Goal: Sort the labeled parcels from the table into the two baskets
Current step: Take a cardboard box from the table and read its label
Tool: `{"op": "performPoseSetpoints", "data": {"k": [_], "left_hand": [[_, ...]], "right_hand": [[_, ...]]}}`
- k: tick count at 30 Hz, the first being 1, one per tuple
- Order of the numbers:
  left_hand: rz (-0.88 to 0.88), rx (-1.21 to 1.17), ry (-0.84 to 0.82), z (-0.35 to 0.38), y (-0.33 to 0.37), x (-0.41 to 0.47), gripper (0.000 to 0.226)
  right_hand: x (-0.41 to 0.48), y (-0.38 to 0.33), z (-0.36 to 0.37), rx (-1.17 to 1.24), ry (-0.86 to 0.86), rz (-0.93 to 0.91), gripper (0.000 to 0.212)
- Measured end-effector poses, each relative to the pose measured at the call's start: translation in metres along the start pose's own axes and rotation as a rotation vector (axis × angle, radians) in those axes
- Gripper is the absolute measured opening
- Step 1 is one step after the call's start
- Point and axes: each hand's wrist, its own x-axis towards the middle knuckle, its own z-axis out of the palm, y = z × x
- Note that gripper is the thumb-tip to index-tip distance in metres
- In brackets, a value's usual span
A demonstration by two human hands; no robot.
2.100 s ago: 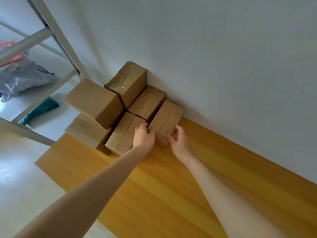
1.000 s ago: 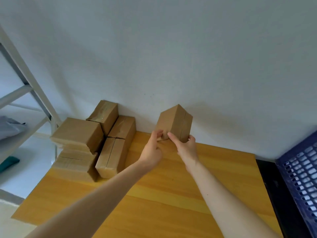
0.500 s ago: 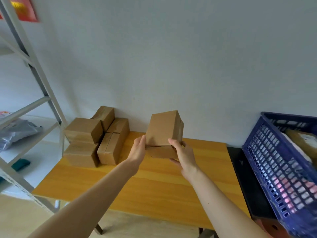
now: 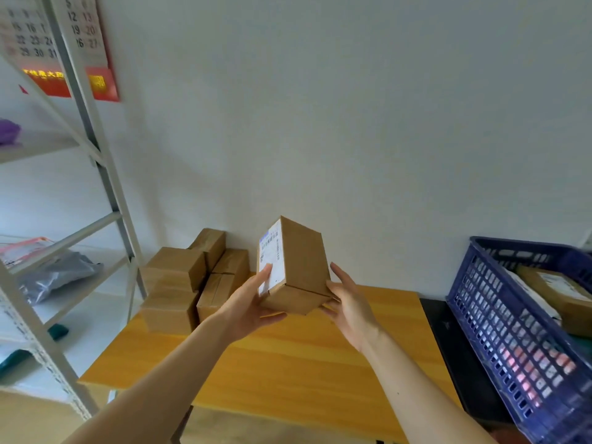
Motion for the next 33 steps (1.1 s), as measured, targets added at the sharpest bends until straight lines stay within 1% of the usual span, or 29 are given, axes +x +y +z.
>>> {"op": "performPoseSetpoints", "data": {"k": [2,4,6,8,9,11,13,15,17,20,23,26,33], "left_hand": [[0.04,0.038,0.001,-0.005,0.006,-0.008,0.055],[0.07,0.076,0.0,-0.011,0.012,-0.016,0.056],[0.095,0.119,0.009,-0.019,0.016,-0.024,0.056],[0.123,0.16,0.034,-0.027,0.019,-0.032,0.056],[0.136,0.18,0.052,-0.032,0.02,-0.036,0.057],[0.158,0.234,0.072,-0.042,0.022,-0.045,0.063],[0.173,0.28,0.066,-0.054,0.026,-0.054,0.068],[0.185,0.291,0.058,-0.066,0.029,-0.063,0.07],[0.196,0.296,0.042,-0.078,0.032,-0.071,0.069],[0.189,0.293,0.013,-0.094,0.035,-0.084,0.065],[0.179,0.28,-0.019,-0.107,0.037,-0.094,0.065],[0.183,0.282,-0.041,-0.12,0.038,-0.103,0.068],[0.173,0.272,-0.057,-0.131,0.035,-0.115,0.066]], "right_hand": [[-0.002,0.0,0.008,-0.102,0.039,-0.033,0.042],[-0.004,0.001,0.019,-0.197,0.052,-0.051,0.042],[-0.007,-0.001,0.033,-0.245,0.033,-0.062,0.035],[-0.013,-0.005,0.05,-0.299,-0.04,-0.054,0.021],[-0.016,-0.007,0.058,-0.319,-0.088,-0.044,0.023],[-0.02,-0.007,0.072,-0.385,-0.165,-0.024,0.039],[-0.023,-0.004,0.085,-0.444,-0.203,-0.017,0.04],[-0.027,0.001,0.094,-0.442,-0.201,-0.039,0.037],[-0.031,0.007,0.104,-0.381,-0.189,-0.063,0.037],[-0.037,0.016,0.117,-0.333,-0.157,-0.071,0.056],[-0.043,0.023,0.13,-0.333,-0.139,-0.065,0.063],[-0.048,0.028,0.142,-0.34,-0.133,-0.059,0.063],[-0.061,0.034,0.158,-0.378,-0.104,-0.057,0.055]]}}
